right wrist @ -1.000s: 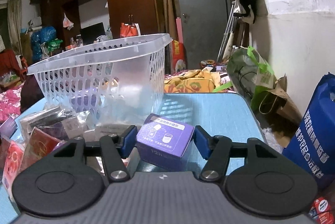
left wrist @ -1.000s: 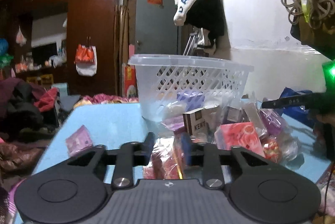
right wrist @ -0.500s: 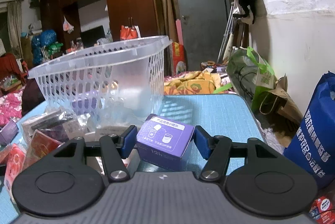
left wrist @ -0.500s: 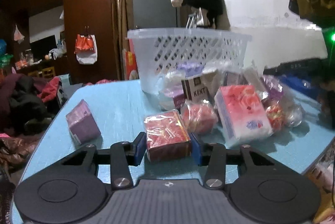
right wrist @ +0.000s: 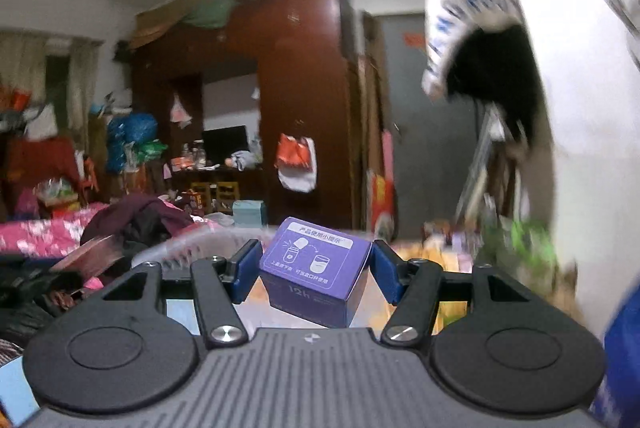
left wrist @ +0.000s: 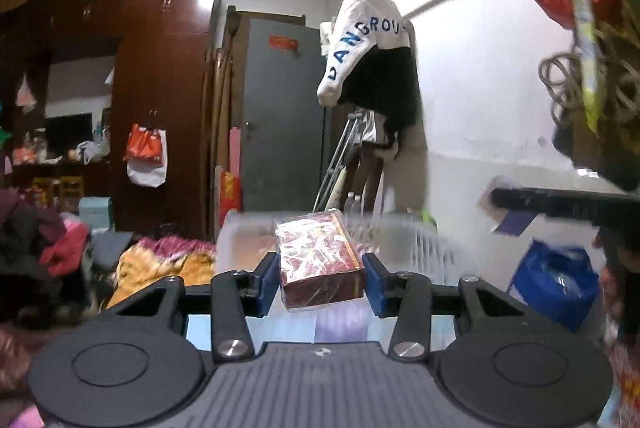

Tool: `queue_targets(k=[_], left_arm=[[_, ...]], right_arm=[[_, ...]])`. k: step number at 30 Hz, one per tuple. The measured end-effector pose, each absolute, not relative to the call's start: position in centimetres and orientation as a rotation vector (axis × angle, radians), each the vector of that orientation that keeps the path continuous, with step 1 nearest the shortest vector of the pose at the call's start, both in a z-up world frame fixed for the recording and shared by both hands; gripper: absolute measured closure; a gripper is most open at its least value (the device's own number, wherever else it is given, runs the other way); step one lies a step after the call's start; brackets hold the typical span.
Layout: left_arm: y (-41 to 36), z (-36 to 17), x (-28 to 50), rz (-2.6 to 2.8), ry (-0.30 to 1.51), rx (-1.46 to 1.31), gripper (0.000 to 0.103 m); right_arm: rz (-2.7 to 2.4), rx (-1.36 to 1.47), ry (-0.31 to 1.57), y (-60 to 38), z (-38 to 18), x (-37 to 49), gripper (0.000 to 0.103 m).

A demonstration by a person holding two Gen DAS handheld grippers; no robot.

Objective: Organize objects
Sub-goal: 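Carry both boxes over the white basket and release them inside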

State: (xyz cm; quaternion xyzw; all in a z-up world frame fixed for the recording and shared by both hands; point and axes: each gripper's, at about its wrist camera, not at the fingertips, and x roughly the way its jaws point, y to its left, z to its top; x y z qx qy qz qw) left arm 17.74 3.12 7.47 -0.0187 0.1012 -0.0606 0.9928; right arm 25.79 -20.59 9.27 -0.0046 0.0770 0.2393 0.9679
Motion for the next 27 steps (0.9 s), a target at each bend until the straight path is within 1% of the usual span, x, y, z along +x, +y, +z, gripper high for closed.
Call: queue_targets(k=[3, 6, 7, 8, 9, 10, 13, 15, 19, 22, 24, 27], left_arm=[[1.8, 9.4, 23.7, -0.098, 0.293, -0.035, 0.054], [1.1, 8.2, 27.7, -0.067, 0.377, -0.043, 0.054], [1.0, 7.6, 28.3, -0.078, 0.377, -0.053, 0.045], [1.1, 7.1, 28.6, -0.084, 0.369, -0.047, 0.033], [1.2, 6.6, 28.5, -0.068, 0.365, -0.041, 0.01], [1.3, 6.2, 28.2, -0.028, 0.35, -0.026, 0.005], [2.0, 6.2, 25.1, 0.02, 0.276, 0.011, 0.005], [3.2, 6.3, 21.6, -0.016, 0.247, 0.016, 0.005], [6.2, 4.0, 15.3, 0.08, 0.236, 0.08, 0.005], [9.0, 0.7, 12.7, 0.154, 0.269, 0.036, 0.005], [10.1, -1.3, 12.4, 0.188, 0.315, 0.011, 0.005], [11.2, -3.3, 13.0, 0.239, 0.376, -0.025, 0.006]], right_arm=[[0.504, -0.067, 0.196, -17.3, 11.3, 29.7, 0.04], [0.513, -0.099, 0.295, -15.4, 10.5, 33.6, 0.04], [0.51, -0.104, 0.314, -15.1, 10.0, 34.3, 0.038], [0.504, -0.11, 0.328, -14.9, 9.5, 34.9, 0.027], [0.497, -0.108, 0.339, -14.7, 9.0, 35.2, 0.017], [0.488, -0.094, 0.337, -14.8, 8.6, 35.0, 0.001], [0.509, -0.06, 0.313, -16.2, 8.0, 32.9, 0.0], [0.524, -0.031, 0.296, -17.9, 7.7, 30.7, 0.0], [0.58, 0.051, 0.315, -21.5, 3.7, 24.9, 0.0], [0.534, 0.051, 0.351, -23.2, -0.8, 21.0, 0.0], [0.551, 0.121, 0.379, -24.0, -3.2, 19.2, 0.0], [0.586, 0.198, 0.372, -24.4, -5.2, 17.2, 0.0]])
